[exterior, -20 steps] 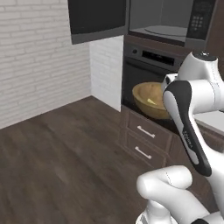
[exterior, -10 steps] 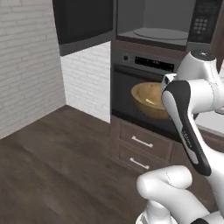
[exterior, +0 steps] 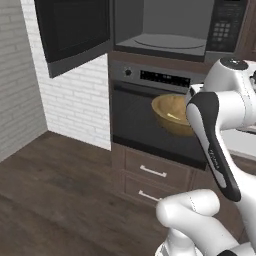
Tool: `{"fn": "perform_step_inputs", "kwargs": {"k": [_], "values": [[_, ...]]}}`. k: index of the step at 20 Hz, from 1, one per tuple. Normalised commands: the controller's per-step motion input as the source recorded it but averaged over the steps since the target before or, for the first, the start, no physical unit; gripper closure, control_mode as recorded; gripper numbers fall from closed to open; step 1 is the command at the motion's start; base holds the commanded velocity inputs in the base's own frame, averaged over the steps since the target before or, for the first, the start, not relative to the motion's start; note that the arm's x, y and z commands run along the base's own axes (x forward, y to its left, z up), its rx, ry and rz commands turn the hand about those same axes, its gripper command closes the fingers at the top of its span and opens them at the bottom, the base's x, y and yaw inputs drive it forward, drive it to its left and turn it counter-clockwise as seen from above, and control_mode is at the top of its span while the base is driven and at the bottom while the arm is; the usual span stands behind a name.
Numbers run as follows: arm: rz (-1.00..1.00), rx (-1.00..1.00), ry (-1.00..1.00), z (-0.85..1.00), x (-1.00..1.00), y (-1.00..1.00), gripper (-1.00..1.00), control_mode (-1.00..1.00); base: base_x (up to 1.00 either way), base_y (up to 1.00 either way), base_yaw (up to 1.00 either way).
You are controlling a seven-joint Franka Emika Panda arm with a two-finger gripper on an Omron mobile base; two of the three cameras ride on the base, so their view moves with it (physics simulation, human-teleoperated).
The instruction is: Pick the lemon wedge from the sink and place it in the bowl. Then pick the bowl and place it in the microwave. Then close the microwave door and press the start button.
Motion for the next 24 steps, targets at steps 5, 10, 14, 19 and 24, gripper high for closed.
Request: {"fn": "perform_step_inputs", "kwargs": {"k": [5,10,14,19,24], "values": [[0.00,0.00,0.00,0.00,0.00,0.00,1.00,1.00,0.54,0.24,-0.10],[0.00,0.00,0.00,0.00,0.00,0.00,1.00,1.00,0.39,0.08,-0.08],[0.00,0.00,0.00,0.00,0.00,0.00,1.00,1.00,0.66,-0.04,-0.11],[0.00,0.00,0.00,0.00,0.00,0.00,1.00,1.00,0.61,0.10,-0.10],[0.00,0.00,0.00,0.00,0.00,0.00,1.00,1.00,0.77,0.03,-0.10]]}}
